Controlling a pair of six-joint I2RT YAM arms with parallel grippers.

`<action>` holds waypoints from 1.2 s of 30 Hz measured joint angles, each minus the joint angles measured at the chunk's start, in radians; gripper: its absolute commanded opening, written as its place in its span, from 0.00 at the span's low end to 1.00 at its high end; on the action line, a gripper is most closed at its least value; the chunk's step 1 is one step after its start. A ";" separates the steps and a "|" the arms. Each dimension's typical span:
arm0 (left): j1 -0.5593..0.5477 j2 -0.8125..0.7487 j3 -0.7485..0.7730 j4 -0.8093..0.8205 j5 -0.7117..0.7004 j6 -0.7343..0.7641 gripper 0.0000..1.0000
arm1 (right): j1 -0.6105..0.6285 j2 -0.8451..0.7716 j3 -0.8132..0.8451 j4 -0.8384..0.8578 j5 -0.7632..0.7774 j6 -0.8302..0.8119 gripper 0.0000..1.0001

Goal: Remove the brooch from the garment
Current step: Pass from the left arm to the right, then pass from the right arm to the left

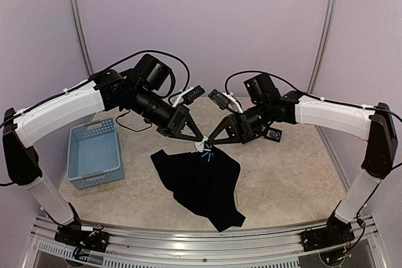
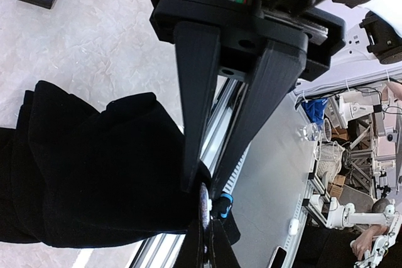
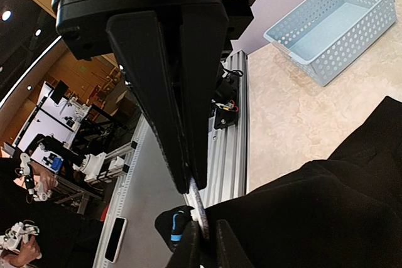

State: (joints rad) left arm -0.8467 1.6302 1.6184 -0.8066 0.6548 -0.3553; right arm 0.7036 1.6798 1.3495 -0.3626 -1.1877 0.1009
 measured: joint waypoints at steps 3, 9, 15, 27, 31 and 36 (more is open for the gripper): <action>0.003 0.002 0.000 -0.001 0.002 0.000 0.00 | 0.000 0.004 0.005 -0.001 -0.016 0.000 0.00; 0.007 0.009 0.001 0.003 0.007 0.000 0.03 | 0.000 0.009 0.007 -0.003 -0.023 0.007 0.00; 0.016 0.013 0.001 0.021 -0.010 -0.006 0.39 | -0.005 0.001 -0.021 0.069 0.016 0.047 0.00; 0.055 -0.157 -0.257 0.349 -0.184 -0.124 0.84 | -0.042 -0.137 -0.201 0.428 0.220 0.248 0.00; 0.058 -0.234 -0.348 0.561 -0.234 -0.200 0.83 | -0.043 -0.184 -0.248 0.541 0.294 0.306 0.00; 0.058 -0.230 -0.399 0.803 -0.250 -0.291 0.83 | -0.043 -0.205 -0.264 0.653 0.360 0.348 0.00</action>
State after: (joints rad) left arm -0.7887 1.3998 1.2194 -0.0036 0.4049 -0.6468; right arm 0.6609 1.4750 1.0859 0.2901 -0.8280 0.4492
